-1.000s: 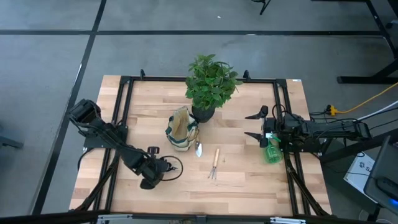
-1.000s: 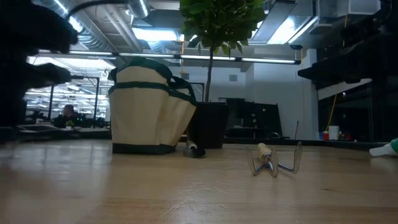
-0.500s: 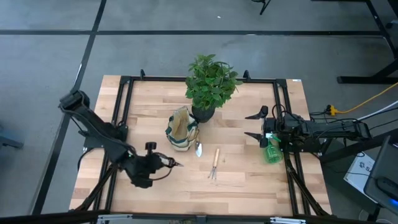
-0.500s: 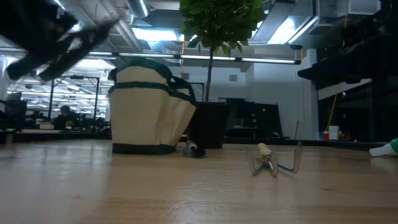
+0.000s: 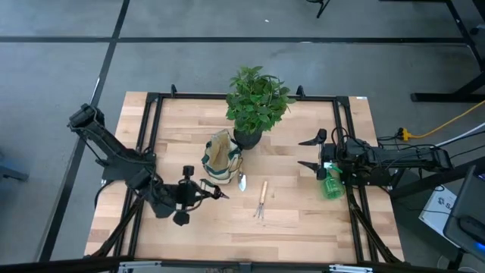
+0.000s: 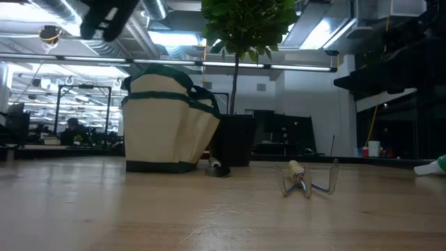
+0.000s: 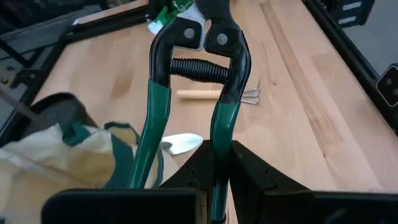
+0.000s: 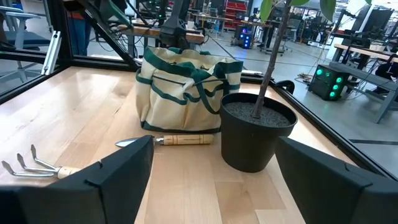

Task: Pick & Place Garden tools in Gardening bag
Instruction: Put the green shears into the white bag

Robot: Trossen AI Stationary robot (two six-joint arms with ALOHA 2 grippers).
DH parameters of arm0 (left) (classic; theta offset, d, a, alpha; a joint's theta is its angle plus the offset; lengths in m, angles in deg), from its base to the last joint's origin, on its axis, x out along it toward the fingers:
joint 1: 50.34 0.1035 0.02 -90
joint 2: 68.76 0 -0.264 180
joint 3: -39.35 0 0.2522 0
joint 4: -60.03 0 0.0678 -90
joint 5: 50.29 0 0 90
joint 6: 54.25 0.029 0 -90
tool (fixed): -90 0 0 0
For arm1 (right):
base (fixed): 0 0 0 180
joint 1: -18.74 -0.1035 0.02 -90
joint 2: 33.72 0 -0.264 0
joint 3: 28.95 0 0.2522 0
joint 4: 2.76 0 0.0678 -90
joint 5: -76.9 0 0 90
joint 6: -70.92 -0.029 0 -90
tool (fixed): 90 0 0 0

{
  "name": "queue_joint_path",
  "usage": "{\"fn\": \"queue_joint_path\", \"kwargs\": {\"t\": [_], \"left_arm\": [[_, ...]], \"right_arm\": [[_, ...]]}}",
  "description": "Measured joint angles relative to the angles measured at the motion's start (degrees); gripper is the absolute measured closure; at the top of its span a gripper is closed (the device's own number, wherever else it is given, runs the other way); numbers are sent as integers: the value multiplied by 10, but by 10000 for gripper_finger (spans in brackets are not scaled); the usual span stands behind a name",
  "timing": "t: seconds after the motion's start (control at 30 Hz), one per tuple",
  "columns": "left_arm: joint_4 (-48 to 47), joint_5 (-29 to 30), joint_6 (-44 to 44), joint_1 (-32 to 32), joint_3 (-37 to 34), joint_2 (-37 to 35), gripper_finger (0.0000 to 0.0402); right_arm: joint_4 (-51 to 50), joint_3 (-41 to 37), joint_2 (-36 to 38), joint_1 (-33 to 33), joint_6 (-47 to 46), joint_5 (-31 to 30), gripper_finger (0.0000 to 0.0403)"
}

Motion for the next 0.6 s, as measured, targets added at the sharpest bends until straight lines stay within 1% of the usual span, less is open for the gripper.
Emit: {"fn": "queue_joint_path", "kwargs": {"t": [0.17, 0.37, 0.47, 0.6], "left_arm": [[57, -89, 79, 39, 0, 0, 375], [150, -186, 194, 64, 0, 0, 375], [172, -224, 224, 74, 0, 0, 375], [178, -266, 238, 93, 0, 0, 375]], "right_arm": [[0, 0, 0, 0, 0, 0, 62], [0, 0, 0, 0, 0, 0, 62], [0, 0, 0, 0, 0, 0, 62], [0, 0, 0, 0, 0, 0, 62]]}}
